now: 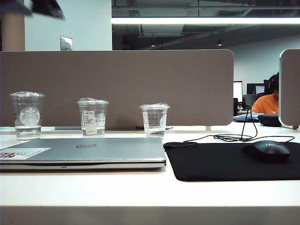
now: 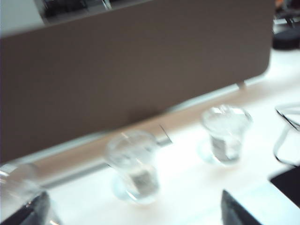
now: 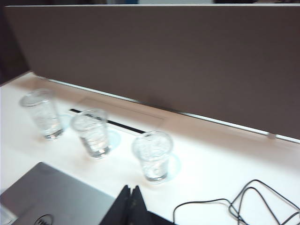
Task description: Pick up the coffee cup on the middle and place it on the right side of the laptop.
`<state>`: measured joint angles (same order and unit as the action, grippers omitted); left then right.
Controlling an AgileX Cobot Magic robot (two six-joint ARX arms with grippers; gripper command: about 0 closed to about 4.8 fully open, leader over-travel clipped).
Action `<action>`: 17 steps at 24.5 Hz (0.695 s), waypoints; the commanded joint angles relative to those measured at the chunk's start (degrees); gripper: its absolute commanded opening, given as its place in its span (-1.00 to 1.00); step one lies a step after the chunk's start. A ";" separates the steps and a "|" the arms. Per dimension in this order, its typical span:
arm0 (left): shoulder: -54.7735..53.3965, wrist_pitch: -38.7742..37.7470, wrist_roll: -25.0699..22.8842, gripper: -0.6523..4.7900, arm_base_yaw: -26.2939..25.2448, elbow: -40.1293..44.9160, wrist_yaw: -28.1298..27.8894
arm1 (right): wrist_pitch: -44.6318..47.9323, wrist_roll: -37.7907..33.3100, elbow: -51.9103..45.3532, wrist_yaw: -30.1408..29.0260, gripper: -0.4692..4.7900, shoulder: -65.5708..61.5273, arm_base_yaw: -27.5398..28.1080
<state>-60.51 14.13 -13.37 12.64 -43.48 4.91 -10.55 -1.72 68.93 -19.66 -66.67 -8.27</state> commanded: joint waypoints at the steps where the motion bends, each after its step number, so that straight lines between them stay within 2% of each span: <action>1: -5.60 1.68 1.81 1.00 -0.07 -0.22 -1.42 | 1.99 0.02 1.38 -2.05 -0.84 -1.51 -0.17; 6: -19.56 12.52 2.38 1.00 -0.15 -0.28 -5.57 | 5.53 0.02 1.36 -2.32 -0.84 -4.15 -0.17; 9: -26.43 19.76 6.21 1.00 -0.20 -0.96 -6.40 | 7.91 0.02 1.38 -2.23 -0.84 -5.68 -0.17; 13: -38.51 24.35 11.65 1.00 -0.24 -6.88 -7.96 | 9.09 0.04 1.36 -1.40 -0.84 -8.46 -0.17; 17: -47.71 25.68 11.96 1.00 -0.24 -14.12 -9.03 | 9.16 0.33 1.36 -0.87 -0.84 -11.63 -0.15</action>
<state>-107.09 38.57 -1.63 12.40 -56.12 -3.14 -2.46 -1.67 69.87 -20.64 -77.95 -8.36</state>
